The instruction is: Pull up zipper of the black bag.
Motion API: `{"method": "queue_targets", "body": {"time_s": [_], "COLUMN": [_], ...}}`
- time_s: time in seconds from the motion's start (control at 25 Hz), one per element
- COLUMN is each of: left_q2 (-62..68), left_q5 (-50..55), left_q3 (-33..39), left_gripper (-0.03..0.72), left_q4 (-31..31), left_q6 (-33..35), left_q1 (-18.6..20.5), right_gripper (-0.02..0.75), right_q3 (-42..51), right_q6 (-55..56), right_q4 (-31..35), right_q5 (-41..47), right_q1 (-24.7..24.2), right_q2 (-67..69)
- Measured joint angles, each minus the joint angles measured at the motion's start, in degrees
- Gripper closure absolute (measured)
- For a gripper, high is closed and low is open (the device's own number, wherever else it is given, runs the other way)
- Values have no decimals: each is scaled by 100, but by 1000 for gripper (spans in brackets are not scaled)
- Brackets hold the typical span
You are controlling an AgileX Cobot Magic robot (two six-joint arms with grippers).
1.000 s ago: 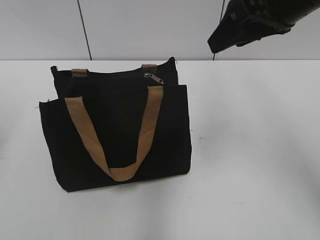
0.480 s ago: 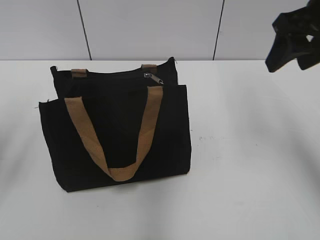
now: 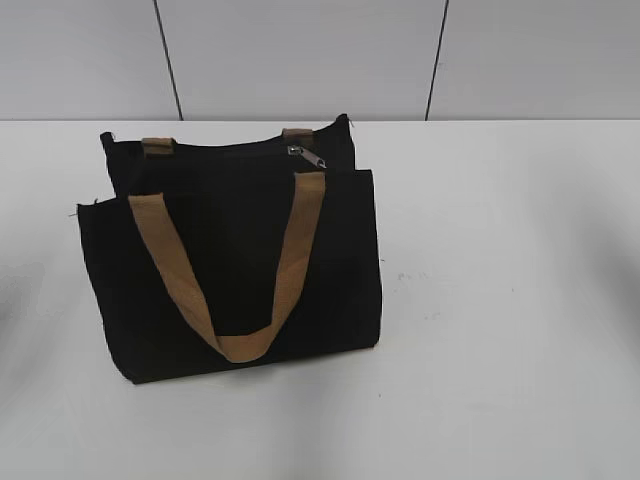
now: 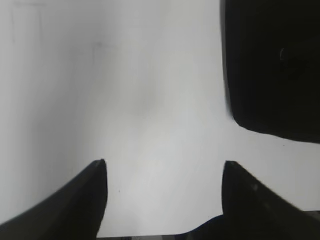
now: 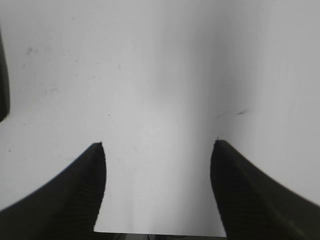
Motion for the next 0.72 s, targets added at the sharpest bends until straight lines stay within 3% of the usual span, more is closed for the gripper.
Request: {"method": "queue_targets", "body": {"time_s": [0.36, 0.72], "left_q2": [-320, -1721], "left_q5": [979, 1080], "left_q3": [-11, 54], "left_gripper": [156, 173], "left_q4": [185, 240], "left_q6": [17, -6], "left_q1": [0, 0], "right_gripper": [230, 230], "right_q3": [2023, 3714], "right_q6": [-209, -239], "right_q4": [170, 404], "right_q5": [22, 86], "right_q1": [-72, -74], "right_q2": [-1700, -4631]}}
